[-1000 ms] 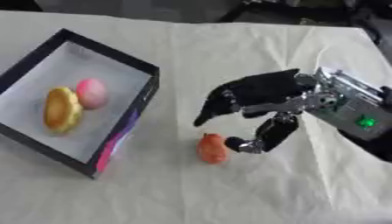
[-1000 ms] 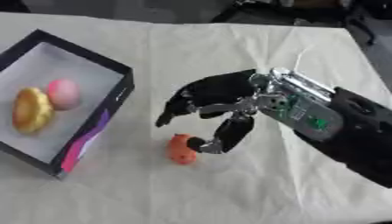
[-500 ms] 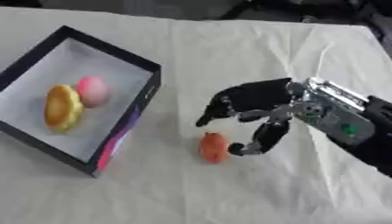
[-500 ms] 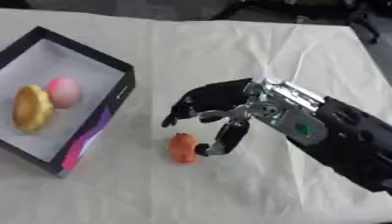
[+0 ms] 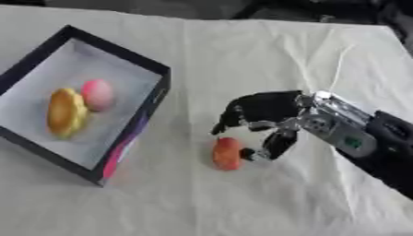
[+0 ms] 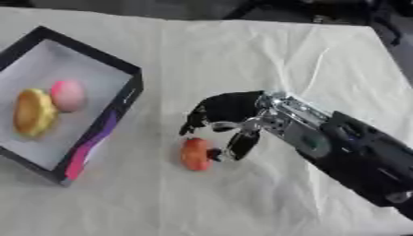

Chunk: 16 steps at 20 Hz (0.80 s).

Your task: Pick up objects on the table and place them in the box.

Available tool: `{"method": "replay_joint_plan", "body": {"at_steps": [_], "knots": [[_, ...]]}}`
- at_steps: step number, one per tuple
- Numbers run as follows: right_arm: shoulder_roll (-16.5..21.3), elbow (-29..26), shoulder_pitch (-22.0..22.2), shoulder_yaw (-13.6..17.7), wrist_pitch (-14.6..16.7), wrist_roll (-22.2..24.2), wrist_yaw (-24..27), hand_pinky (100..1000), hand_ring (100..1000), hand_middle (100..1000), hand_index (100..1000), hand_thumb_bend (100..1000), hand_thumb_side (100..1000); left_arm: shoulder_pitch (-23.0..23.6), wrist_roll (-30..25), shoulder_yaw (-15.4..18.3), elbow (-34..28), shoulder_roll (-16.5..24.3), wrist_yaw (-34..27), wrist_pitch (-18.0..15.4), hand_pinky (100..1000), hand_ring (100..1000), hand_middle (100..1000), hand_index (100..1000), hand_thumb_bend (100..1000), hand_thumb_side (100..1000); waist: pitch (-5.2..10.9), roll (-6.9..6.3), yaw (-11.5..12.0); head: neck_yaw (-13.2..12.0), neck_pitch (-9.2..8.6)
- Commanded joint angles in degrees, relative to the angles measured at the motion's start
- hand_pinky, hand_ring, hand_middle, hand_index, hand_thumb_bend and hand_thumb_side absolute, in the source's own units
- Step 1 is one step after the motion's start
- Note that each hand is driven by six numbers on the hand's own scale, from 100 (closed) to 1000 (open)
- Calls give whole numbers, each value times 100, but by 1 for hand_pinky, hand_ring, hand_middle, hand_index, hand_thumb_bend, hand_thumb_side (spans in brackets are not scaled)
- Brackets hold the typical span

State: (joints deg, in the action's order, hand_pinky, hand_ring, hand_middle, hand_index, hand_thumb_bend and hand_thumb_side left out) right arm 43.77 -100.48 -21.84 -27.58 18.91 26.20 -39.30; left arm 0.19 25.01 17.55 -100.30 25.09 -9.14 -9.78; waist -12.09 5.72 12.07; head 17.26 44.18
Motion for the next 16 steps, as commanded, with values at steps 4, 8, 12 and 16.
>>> {"method": "replay_joint_plan", "body": {"at_steps": [4, 8, 12, 16], "knots": [[109, -137, 59, 6, 71, -210, 32, 911, 788, 579, 730, 247, 123, -30, -40, 28, -62, 86, -2, -3, 887, 727, 786, 893, 100, 769, -40, -107, 8, -2, -7], [79, -130, 118, -13, 78, -270, 144, 903, 757, 510, 675, 248, 100, -40, -66, 23, -67, 76, 10, 0, 888, 727, 786, 893, 100, 772, -46, -108, 11, -5, -7], [115, -163, 197, 14, 23, -496, 313, 893, 722, 454, 618, 244, 100, -31, -73, 32, -63, 69, 17, 9, 889, 728, 786, 893, 100, 774, -54, -103, -2, -27, -7], [190, -233, 235, 71, -169, -707, 546, 881, 672, 401, 564, 237, 100, -32, -94, 31, -64, 73, 32, 19, 890, 729, 786, 894, 100, 774, -48, -97, -13, -43, -7]]}}
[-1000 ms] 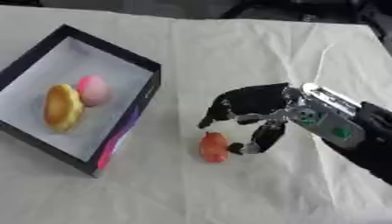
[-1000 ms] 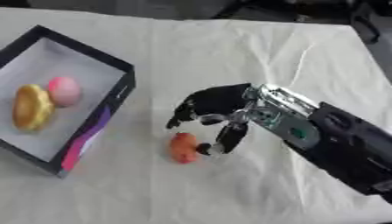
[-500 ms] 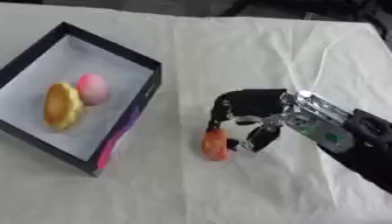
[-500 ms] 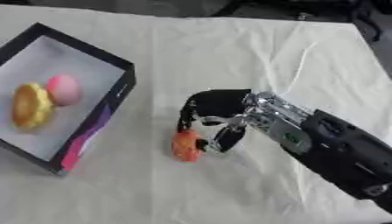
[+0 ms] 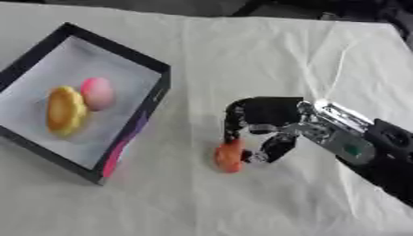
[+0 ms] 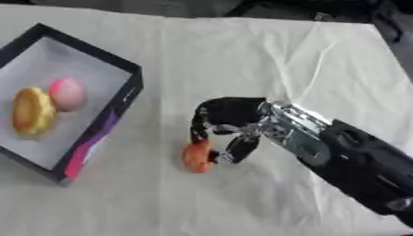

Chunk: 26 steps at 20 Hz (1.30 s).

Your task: Pick up objects on the table and place them in the box.

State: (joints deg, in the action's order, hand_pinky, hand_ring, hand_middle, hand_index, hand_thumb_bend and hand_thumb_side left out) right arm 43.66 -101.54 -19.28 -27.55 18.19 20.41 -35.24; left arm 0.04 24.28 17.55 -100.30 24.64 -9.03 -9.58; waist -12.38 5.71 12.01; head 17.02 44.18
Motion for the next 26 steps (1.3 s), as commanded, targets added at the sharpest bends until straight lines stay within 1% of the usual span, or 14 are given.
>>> {"method": "replay_joint_plan", "body": {"at_steps": [1, 2, 7, 10, 14, 15, 21, 23, 26], "knots": [[222, -164, -18, 89, -151, -184, 187, 876, 653, 381, 544, 225, 100, -17, -22, 33, -66, 119, 26, -1, 890, 729, 786, 894, 100, 773, -16, -93, -9, -19, -7], [242, -197, -15, 102, -197, -230, 221, 871, 636, 365, 527, 236, 100, -18, -24, 34, -67, 120, 29, 0, 890, 729, 787, 894, 100, 774, -13, -91, -9, -19, -7], [377, -413, -1, 154, -316, -362, 352, 862, 615, 344, 505, 236, 100, -19, -32, 39, -73, 128, 43, 6, 890, 729, 787, 894, 100, 773, 0, -80, -10, -25, -7], [523, -676, 19, 232, -359, -397, 435, 860, 613, 356, 519, 232, 100, -17, -30, 43, -73, 136, 48, 11, 890, 729, 787, 894, 100, 772, 11, -69, -17, -32, -7], [763, -1136, -50, 357, -474, -346, 741, 859, 616, 363, 527, 220, 100, -15, -26, 48, -76, 153, 57, 13, 890, 730, 787, 894, 100, 771, 35, -56, -30, -32, -7], [819, -1222, -105, 374, -486, -312, 837, 860, 620, 370, 533, 195, 100, -14, -28, 47, -75, 155, 58, 15, 891, 730, 787, 894, 100, 771, 42, -54, -29, -28, -7], [1063, -1304, -679, 486, -226, -256, 1406, 855, 632, 390, 552, 200, 100, -4, -32, 46, -74, 173, 62, 18, 891, 728, 784, 894, 100, 770, 86, -44, -30, -13, -7], [1103, -1305, -977, 539, -185, -257, 1605, 855, 634, 392, 554, 201, 100, 11, -33, 45, -70, 179, 65, 20, 891, 728, 783, 894, 100, 770, 101, -40, -27, 3, -7], [1044, -1305, -1570, 653, -241, -292, 1935, 851, 631, 383, 545, 238, 100, 30, -32, 48, -71, 195, 69, 18, 891, 728, 783, 894, 100, 769, 129, -41, -28, 15, -7]]}}
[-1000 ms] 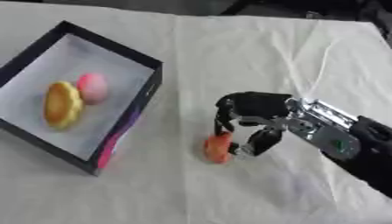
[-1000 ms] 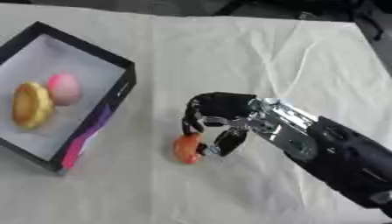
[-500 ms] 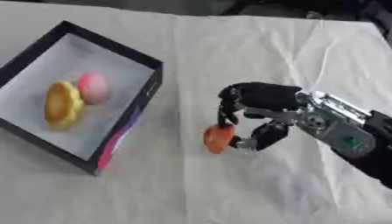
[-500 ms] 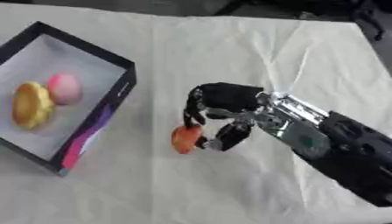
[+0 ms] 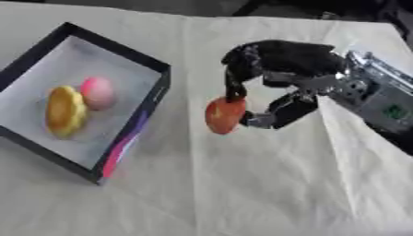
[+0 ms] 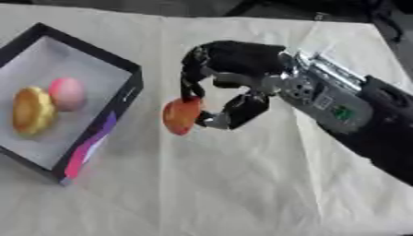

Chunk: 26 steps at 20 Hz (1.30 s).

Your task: Pick up objects on the table and place them in the box.

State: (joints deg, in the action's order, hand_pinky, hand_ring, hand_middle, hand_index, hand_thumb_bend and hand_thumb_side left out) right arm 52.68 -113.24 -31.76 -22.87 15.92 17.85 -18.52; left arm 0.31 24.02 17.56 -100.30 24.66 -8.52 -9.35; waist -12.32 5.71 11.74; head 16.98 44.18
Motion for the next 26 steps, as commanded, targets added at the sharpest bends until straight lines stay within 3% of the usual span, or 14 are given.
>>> {"method": "replay_joint_plan", "body": {"at_steps": [1, 6, 10, 15, 18, 22, 26], "knots": [[101, -135, -531, 212, -69, -40, 360, 849, 627, 376, 538, 258, 100, 8, -3, 49, -72, 200, 19, -6, 891, 728, 783, 894, 100, 768, 132, -42, -3, 22, -7], [-465, -32, -1833, 201, -740, 149, 679, 850, 628, 374, 538, 291, 100, 19, -15, 30, -74, 221, 15, -10, 891, 727, 782, 893, 100, 767, 187, -57, 11, 82, -7], [-1288, 814, -2735, 35, -915, 363, 473, 845, 633, 381, 540, 343, 100, -3, -34, 7, -61, 221, -5, -4, 892, 728, 782, 893, 100, 766, 207, -62, 66, 146, -7], [-2475, 2434, -3376, -56, -558, 189, -578, 841, 635, 385, 541, 387, 100, -72, -57, -16, -72, 223, -31, -14, 892, 729, 783, 894, 100, 765, 203, -66, 181, 290, -7], [-3091, 3451, -3556, -43, -282, -39, -1342, 841, 634, 394, 539, 349, 100, -112, -40, -12, -80, 220, -45, -20, 892, 730, 784, 895, 100, 765, 184, -54, 243, 364, -7], [-3611, 4460, -3555, -64, 179, -347, -2316, 837, 639, 410, 519, 357, 100, -164, 5, -9, -92, 215, -62, -33, 893, 731, 785, 895, 100, 762, 153, -43, 329, 424, -7], [-3888, 5053, -3336, -144, 581, -517, -2942, 834, 640, 416, 522, 331, 136, -174, 41, -8, -93, 195, -66, -36, 894, 730, 784, 894, 100, 763, 130, -34, 381, 436, -7]]}}
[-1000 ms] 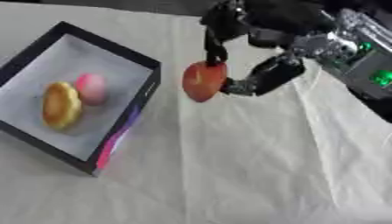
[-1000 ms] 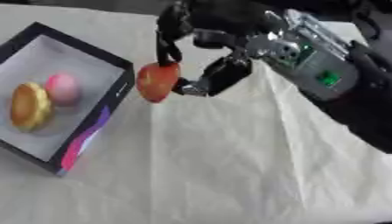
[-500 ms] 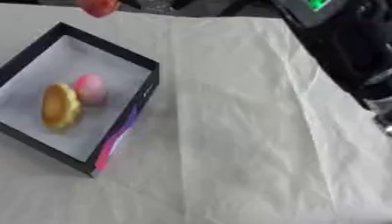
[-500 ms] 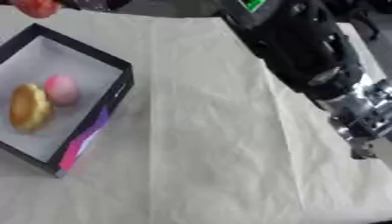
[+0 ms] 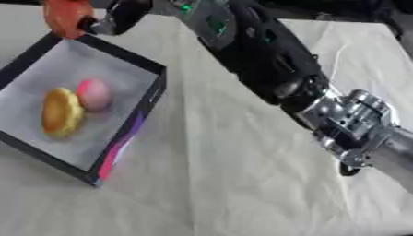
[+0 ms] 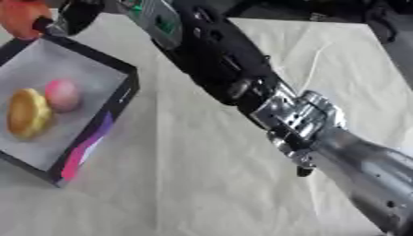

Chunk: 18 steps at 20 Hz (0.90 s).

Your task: Pick up objects on the table and place them in the box.

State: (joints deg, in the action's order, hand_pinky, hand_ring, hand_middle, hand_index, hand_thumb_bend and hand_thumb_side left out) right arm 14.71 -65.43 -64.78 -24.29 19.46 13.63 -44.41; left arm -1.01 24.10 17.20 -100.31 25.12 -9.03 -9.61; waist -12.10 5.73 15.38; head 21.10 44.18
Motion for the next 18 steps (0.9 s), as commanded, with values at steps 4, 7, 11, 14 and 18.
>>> {"method": "replay_joint_plan", "body": {"at_steps": [4, 7, 11, 14, 18], "knots": [[-237, 611, 205, -57, 497, -196, -745, 832, 646, 426, 532, 313, 202, -52, 21, 14, -95, 137, -18, -8, 894, 729, 782, 894, 100, 764, 86, -35, 41, 32, -7], [-277, 771, 312, -74, 677, -223, -1105, 829, 657, 447, 555, 388, 190, -62, 8, 6, -96, 133, -20, -7, 894, 729, 780, 894, 100, 765, 74, -37, 46, 50, -7], [-287, 913, 380, 13, 748, -312, -1298, 837, 688, 488, 618, 318, 251, -53, -6, 7, -89, 127, -19, -6, 895, 728, 779, 894, 100, 766, 63, -41, 42, 66, -7], [-260, 884, 394, 35, 739, -221, -1247, 879, 792, 629, 831, 301, 206, -53, -14, 5, -88, 130, -19, -7, 895, 728, 779, 894, 100, 766, 60, -46, 31, 50, -7], [-171, 587, 382, 70, 633, -3, -902, 923, 855, 718, 905, 199, 100, -42, -30, 2, -83, 128, -17, -4, 895, 728, 778, 895, 100, 765, 71, -62, 7, 18, -7]]}}
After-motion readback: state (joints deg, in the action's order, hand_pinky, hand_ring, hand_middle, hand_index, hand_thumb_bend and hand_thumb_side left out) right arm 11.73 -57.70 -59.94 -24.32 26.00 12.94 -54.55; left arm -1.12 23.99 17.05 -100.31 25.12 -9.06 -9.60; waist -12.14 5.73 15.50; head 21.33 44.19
